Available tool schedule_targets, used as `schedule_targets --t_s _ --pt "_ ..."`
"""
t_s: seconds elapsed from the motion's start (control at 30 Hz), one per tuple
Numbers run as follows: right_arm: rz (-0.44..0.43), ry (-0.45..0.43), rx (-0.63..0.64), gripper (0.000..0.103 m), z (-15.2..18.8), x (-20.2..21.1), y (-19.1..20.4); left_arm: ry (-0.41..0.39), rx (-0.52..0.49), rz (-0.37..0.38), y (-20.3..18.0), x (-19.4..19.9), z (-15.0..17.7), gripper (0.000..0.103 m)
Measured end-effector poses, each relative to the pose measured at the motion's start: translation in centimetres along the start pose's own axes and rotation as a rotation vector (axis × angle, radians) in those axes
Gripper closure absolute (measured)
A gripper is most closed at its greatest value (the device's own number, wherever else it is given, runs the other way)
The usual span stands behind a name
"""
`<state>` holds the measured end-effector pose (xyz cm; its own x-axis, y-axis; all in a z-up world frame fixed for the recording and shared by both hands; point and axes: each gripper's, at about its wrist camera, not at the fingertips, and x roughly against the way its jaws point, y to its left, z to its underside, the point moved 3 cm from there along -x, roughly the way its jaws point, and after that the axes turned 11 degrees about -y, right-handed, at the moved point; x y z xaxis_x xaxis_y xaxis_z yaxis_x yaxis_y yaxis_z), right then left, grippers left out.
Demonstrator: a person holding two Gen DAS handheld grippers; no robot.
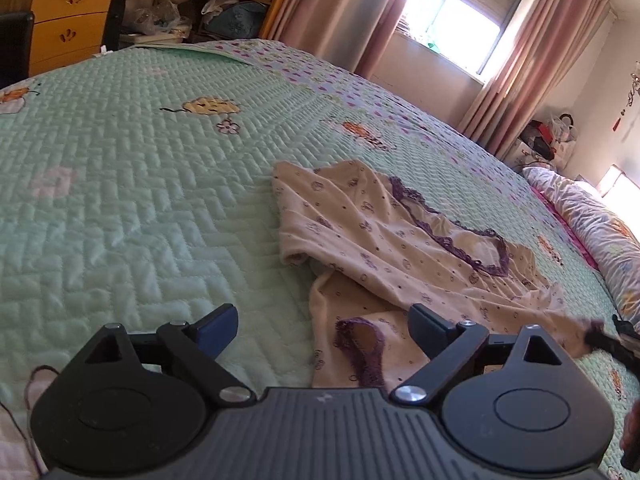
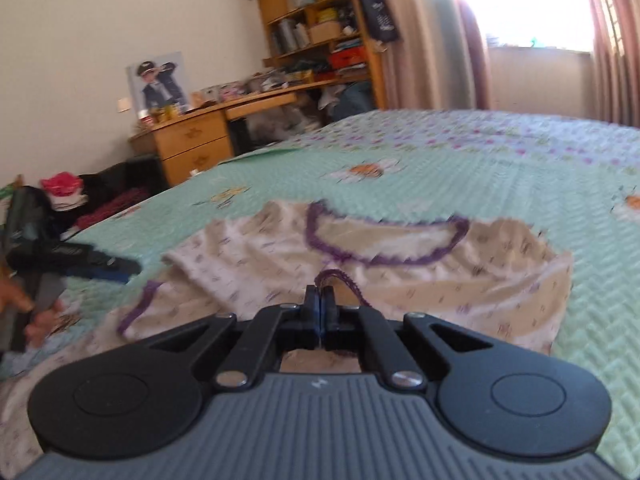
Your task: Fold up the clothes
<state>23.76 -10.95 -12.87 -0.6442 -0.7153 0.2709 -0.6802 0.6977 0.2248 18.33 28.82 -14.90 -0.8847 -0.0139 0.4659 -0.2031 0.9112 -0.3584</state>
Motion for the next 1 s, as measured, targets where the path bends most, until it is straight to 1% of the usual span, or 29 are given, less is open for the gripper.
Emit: schedule_targets --t_s 0.07,0.13,0.23,0.3,0.37,0.43,0.47,0.5,0.57,0.6,0.63,0.67,0.7,0.73,0.8,0.87,0.97,1.0 --pt "-0.007 0.043 0.02 0.102 1.4 0.6 0.1 -0.002 0.0 -0.022 0.4 0.0 -0.1 0.01" --pt "-0.003 0.1 0.012 0.102 3.1 0.7 -0.1 -0.003 0.005 -0.044 0.8 -0.1 -0.3 0.01" --pt "0.044 0.162 -0.019 0.102 5.0 0.7 -0.7 -0.024 0.021 -0.077 1.4 -0.1 -0.9 0.01" --pt "0.058 0.176 -0.048 0.101 5.7 1.2 -1.0 -0.046 0.032 -0.096 2.0 -0.1 -1.6 0.01" --pt "0.072 0.182 -0.073 0.1 5.7 2.1 -1.0 -0.074 0.016 -0.112 2.3 -0.3 -2.5 0.01" --pt "0.108 0.192 -0.086 0.1 5.9 3.1 -1.1 -0.092 -0.015 -0.103 2.4 -1.0 -3.4 0.01" --pt "0.136 0.187 -0.097 0.1 5.9 3.6 -1.1 -0.1 -0.031 -0.097 2.4 -1.4 -3.9 0.009" --pt "0.17 0.175 -0.114 0.098 5.7 4.1 -1.1 -0.097 -0.067 -0.094 2.3 -2.1 -4.1 0.009" --pt "0.241 0.141 -0.141 0.096 5.1 4.9 -1.0 -0.095 -0.16 -0.116 2.0 -3.4 -4.4 0.009" --pt "0.269 0.109 -0.136 0.096 4.5 5.2 -0.4 -0.104 -0.202 -0.123 1.9 -3.9 -4.5 0.01" --pt "0.287 0.073 -0.123 0.096 3.7 5.3 0.3 -0.119 -0.226 -0.111 1.8 -4.1 -4.6 0.012" --pt "0.282 0.042 -0.105 0.095 2.8 5.0 1.2 -0.135 -0.246 -0.093 1.8 -4.2 -4.7 0.014" --pt "0.261 0.014 -0.082 0.095 1.9 4.5 2.2 -0.145 -0.279 -0.085 1.6 -4.2 -4.6 0.016" --pt "0.233 0.007 -0.064 0.094 1.0 3.5 3.1 -0.153 -0.315 -0.079 1.4 -4.2 -4.6 0.017" --pt "0.164 0.032 -0.039 0.086 -0.4 0.5 4.5 -0.12 -0.368 -0.028 1.0 -4.5 -4.2 0.019" --pt "0.122 0.067 0.019 0.085 -1.5 -3.4 5.8 -0.089 -0.407 0.011 0.5 -4.8 -3.6 0.022" --pt "0.076 0.111 0.083 0.085 -2.6 -8.8 7.3 -0.091 -0.554 -0.007 -0.4 -5.0 -3.1 0.022" --pt "0.061 0.118 0.094 0.085 -2.8 -10.3 7.8 -0.093 -0.58 -0.009 -0.4 -5.0 -3.2 0.022"
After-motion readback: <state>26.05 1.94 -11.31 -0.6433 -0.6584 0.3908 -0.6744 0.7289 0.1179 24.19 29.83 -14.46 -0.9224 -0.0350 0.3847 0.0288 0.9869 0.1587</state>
